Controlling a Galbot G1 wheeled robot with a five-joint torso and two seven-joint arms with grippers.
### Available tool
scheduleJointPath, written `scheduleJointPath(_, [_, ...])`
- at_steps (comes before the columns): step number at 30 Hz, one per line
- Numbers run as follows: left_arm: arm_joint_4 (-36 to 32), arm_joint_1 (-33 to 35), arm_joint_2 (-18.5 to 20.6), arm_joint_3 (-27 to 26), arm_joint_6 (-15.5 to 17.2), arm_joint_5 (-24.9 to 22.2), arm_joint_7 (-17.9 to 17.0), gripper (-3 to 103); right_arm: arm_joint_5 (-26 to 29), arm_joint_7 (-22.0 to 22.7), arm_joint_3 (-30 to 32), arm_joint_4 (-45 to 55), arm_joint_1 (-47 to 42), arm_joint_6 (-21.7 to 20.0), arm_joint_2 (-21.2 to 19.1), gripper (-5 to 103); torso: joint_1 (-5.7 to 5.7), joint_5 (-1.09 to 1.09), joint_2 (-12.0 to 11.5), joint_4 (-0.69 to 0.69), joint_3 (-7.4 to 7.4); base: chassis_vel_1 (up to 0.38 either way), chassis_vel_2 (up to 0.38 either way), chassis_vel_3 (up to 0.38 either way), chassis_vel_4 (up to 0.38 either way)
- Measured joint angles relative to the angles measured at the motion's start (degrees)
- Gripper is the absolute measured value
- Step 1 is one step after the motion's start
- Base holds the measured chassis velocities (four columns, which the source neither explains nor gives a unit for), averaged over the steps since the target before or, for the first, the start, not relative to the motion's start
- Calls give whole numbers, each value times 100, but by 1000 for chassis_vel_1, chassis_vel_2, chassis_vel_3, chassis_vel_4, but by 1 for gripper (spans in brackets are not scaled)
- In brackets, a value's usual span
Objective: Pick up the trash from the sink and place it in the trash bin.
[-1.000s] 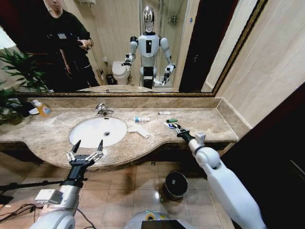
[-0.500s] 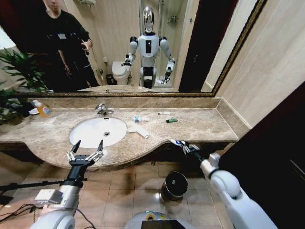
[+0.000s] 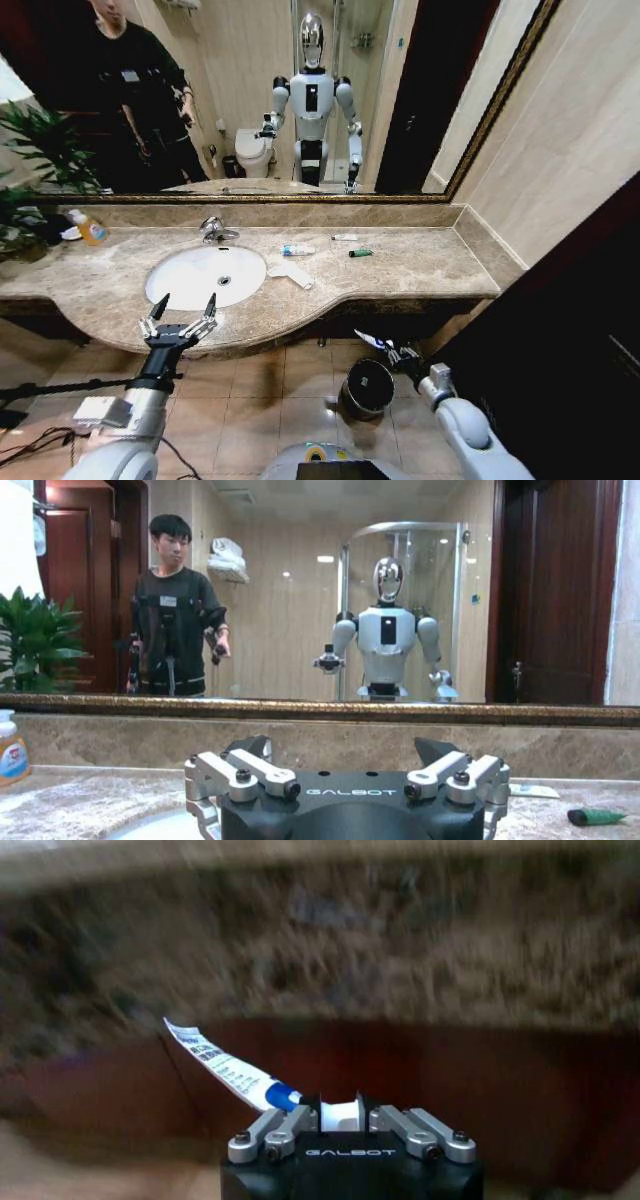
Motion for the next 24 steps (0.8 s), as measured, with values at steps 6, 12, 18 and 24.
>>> scheduleJointPath(6, [0, 0, 0, 0, 0, 0, 0, 100, -212, -124, -77, -1322, 463, 450, 260, 21, 0, 1, 0, 0, 0, 0, 0, 0, 0])
scheduleJointPath(12, [0, 0, 0, 0, 0, 0, 0, 100, -212, -193, -123, -2564, 1067, 612, 421, 21, 0, 0, 0, 0, 0, 0, 0, 0, 0])
scheduleJointPath(18, [0, 0, 0, 0, 0, 0, 0, 100, -308, -198, -150, -3853, 1733, 934, 549, 21, 0, 0, 0, 1, 0, 0, 0, 0, 0])
scheduleJointPath(24, [0, 0, 0, 0, 0, 0, 0, 100, -474, -194, -179, -4085, 1855, 979, 645, 26, 0, 0, 0, 0, 0, 0, 0, 0, 0])
